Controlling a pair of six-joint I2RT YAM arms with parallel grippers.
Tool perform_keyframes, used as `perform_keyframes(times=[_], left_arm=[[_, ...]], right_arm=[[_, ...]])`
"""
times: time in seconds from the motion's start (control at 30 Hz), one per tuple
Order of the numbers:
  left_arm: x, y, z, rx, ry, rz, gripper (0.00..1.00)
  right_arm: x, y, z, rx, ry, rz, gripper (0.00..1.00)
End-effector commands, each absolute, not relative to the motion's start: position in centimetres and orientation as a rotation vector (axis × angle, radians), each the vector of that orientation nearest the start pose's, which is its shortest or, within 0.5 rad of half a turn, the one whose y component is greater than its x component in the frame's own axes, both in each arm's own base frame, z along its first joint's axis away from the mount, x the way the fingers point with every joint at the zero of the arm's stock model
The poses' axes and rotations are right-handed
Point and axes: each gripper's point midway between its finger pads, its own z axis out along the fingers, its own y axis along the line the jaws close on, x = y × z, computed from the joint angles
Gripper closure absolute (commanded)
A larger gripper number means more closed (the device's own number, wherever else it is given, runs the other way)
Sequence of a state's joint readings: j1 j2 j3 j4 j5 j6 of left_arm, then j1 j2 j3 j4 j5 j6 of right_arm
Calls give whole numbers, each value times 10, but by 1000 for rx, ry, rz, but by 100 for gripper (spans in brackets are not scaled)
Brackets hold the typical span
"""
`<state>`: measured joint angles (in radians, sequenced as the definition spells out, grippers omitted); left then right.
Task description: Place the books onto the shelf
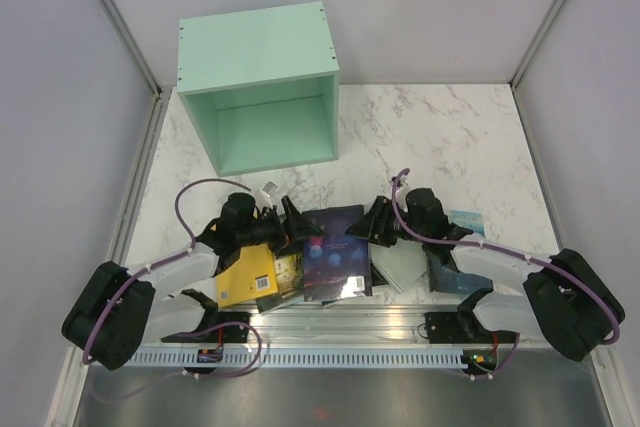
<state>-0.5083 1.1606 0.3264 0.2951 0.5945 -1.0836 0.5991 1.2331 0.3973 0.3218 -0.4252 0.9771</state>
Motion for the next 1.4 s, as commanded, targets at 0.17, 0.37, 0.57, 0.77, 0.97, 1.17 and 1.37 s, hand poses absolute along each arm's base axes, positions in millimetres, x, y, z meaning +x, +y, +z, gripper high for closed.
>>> perform_keyframes(times=[0.17,0.37,0.57,0.77,0.97,1.17,1.37], left_arm=[[177,-255,110,-337,2334,-1595,0],[188,-249,173,-193,2266,-1466,0],[192,-233,230,-116,2177,-1354,0],[189,-222,271,-63,2101,-1307,0],[184,-204,284,-53,2079,-1209,0],[181,-193,287,-47,2066,-1140,0],[188,-206,285,-36,2039,-1218,0]], right_arm=[[147,266,70,127,2567,1400,100],[172,281,131,28,2407,1433,100],[211,303,228,-20,2229,1501,100],[238,310,302,-10,2083,1591,100],[261,298,341,37,2003,1648,100],[276,290,358,83,1945,1708,100],[279,300,381,112,1815,1928,100]])
